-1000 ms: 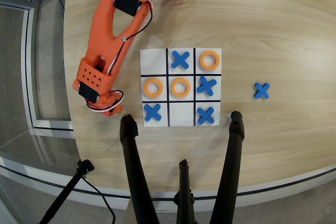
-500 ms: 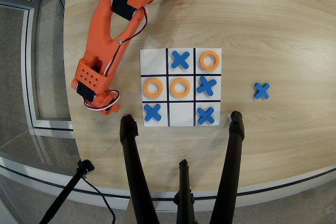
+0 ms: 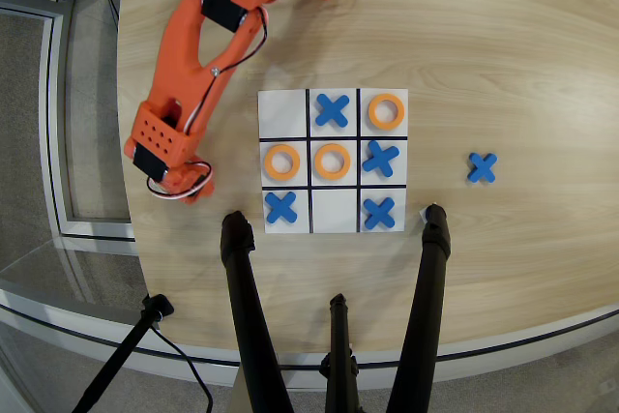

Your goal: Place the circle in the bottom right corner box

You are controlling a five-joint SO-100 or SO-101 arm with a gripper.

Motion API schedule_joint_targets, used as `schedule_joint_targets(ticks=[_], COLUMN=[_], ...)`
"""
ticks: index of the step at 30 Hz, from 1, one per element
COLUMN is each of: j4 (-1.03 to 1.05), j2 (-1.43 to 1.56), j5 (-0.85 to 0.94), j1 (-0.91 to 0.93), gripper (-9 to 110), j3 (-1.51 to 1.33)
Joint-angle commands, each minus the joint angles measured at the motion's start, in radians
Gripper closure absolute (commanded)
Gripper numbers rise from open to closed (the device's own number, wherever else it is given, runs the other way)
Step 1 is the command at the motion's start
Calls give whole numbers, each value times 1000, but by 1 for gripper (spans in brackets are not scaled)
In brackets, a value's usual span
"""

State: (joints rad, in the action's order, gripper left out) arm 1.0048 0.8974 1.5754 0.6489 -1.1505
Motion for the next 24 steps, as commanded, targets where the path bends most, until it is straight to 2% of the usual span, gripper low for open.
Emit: schedule_joint_targets(ticks=[1,6,13,20,24], j4=[63,195,218,233,383], j2=[37,48,49,49,67], j5=[-5,-29,-57,-95,-120], j1=[29,41,49,48,26], gripper=[87,92,101,102,102], j3=[-67,-77,-78,-63,37])
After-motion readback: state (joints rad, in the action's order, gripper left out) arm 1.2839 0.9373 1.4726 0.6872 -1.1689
